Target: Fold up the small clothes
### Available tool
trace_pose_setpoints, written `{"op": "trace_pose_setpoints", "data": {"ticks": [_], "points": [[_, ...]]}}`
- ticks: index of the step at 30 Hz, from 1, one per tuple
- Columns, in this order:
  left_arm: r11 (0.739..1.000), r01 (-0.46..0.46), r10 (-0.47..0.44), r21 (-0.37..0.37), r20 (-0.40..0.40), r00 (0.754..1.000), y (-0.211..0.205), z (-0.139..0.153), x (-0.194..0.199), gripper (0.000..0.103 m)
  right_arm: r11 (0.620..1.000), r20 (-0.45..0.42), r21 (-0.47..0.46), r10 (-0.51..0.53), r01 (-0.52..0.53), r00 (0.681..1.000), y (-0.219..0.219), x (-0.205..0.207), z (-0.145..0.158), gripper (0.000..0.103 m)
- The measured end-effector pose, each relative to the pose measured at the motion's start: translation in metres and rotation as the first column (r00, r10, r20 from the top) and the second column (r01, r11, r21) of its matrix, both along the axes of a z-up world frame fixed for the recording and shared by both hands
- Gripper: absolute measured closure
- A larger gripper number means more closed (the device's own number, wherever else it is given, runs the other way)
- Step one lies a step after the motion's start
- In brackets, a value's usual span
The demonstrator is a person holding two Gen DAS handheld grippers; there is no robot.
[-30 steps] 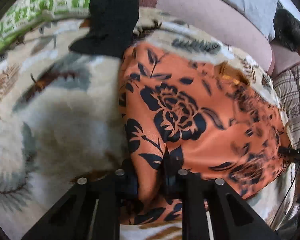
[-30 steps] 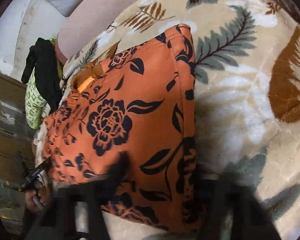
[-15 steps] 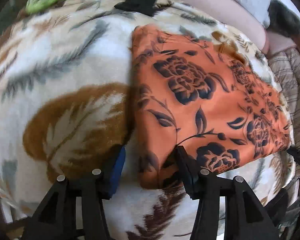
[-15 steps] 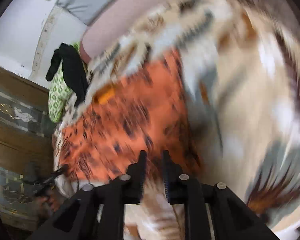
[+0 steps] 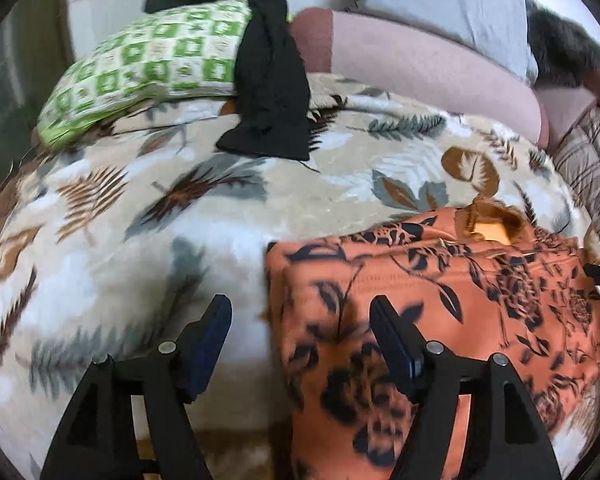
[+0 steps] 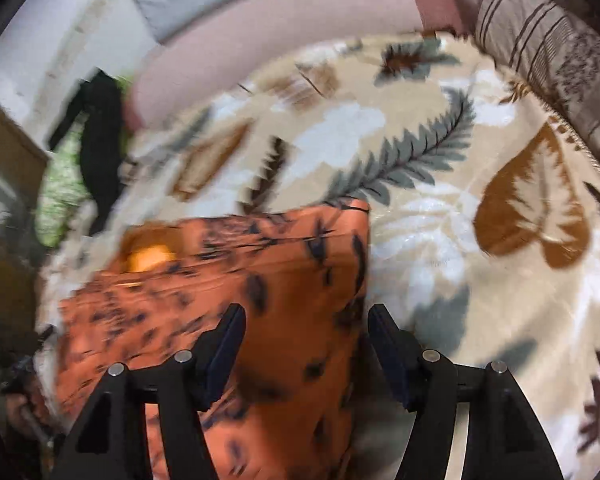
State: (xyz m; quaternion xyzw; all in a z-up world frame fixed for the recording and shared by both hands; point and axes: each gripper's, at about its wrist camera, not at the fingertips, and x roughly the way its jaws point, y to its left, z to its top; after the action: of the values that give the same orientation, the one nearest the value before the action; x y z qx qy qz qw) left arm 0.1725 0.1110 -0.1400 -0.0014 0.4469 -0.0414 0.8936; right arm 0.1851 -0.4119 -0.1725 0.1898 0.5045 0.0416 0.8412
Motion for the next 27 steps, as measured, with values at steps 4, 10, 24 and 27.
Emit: {"op": "trace_pose_setpoints", "data": {"ticks": [4,10,24,27], "points": [[0.999,0.032,-0.033,-0.02,-0.047,0.998,-0.003,-0.014,0.014,0.089,1.0,0.006,-0.019,0.001,-0.001,1.0,0.002,-0.004,-0.003,0.075],[1.0,0.023,-0.022,-0.017,0.038,0.999,-0.008,0.005,0.006,0.098,0.994,0.07,-0.101,0.051,-0.044,0.996,0.011,-0.012,0.025,0.092],[0.998,0.048,-0.05,0.027,0.068,0.996,-0.017,-0.002,0.016,0.097,0.996,0.077,-0.021,0.083,-0.082,0.994,0.005,0.002,0.015,0.077],[0.999,0.045,-0.046,0.015,0.067,0.997,-0.015,-0.002,0.015,0.097,0.991,0.073,-0.104,0.086,-0.078,0.994,0.014,0.005,0.016,0.073]]}}
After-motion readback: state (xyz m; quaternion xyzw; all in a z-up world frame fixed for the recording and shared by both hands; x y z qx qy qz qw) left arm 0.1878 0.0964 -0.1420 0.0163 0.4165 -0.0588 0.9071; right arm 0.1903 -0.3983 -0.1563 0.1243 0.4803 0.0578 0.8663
